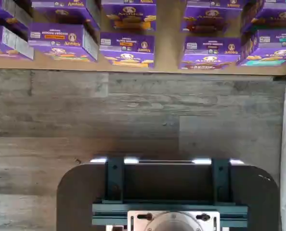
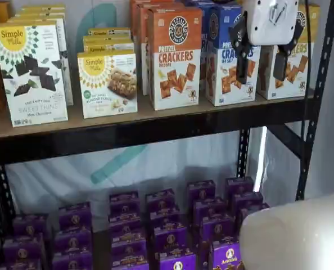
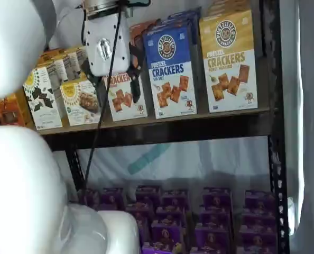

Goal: Retrieve the yellow and white box located on the top shelf, the sixth one from the left

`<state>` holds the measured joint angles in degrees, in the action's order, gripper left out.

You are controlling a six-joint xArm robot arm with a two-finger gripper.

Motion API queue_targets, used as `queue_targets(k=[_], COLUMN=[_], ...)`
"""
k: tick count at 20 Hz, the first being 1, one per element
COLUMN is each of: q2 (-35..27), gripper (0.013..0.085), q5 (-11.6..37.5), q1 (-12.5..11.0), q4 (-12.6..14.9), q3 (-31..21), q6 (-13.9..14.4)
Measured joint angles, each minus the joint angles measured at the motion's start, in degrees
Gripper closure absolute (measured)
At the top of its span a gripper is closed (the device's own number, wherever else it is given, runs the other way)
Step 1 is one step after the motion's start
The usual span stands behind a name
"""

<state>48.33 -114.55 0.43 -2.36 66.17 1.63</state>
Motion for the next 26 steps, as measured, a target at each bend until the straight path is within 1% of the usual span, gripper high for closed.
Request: queue_targets(k=[1,2,3,5,8,11,14,17,21,24,26], q2=[-0.33,-0.99,-1.08,-1.06,-0.97,-0.44,0.35,0.76,1.08,0.85,0.59], gripper=[0.0130,0.0130,0.0130,0.0130,0.0130,0.0130,0.0130,0.0130,0.0130,0.0130,0.0130], q5=[-0.62,-1.78,-2.04,-2.18,-2.24,-1.20,1.23,3.68,7.42,10.18,12.06], q1=[-0.87,-2.71,-3.25,-3.58,-3.51,-2.38,-0.62,-0.23,-1.12,-3.08,-5.13], q4=[-1.01,-2.92,-3.55,-3.91,-3.68,-2.04,1.06,3.28,5.63,6.56,6.35], q3=[0.28,0.82,0.92,0.97,0.95,0.49,-0.39,-1.24,-2.45,-3.07,-3.30], q6=[-0.40,-1.20,-1.50,-1.75,-1.81,-1.52,-1.12,-1.48,-2.87,-4.80,-6.58])
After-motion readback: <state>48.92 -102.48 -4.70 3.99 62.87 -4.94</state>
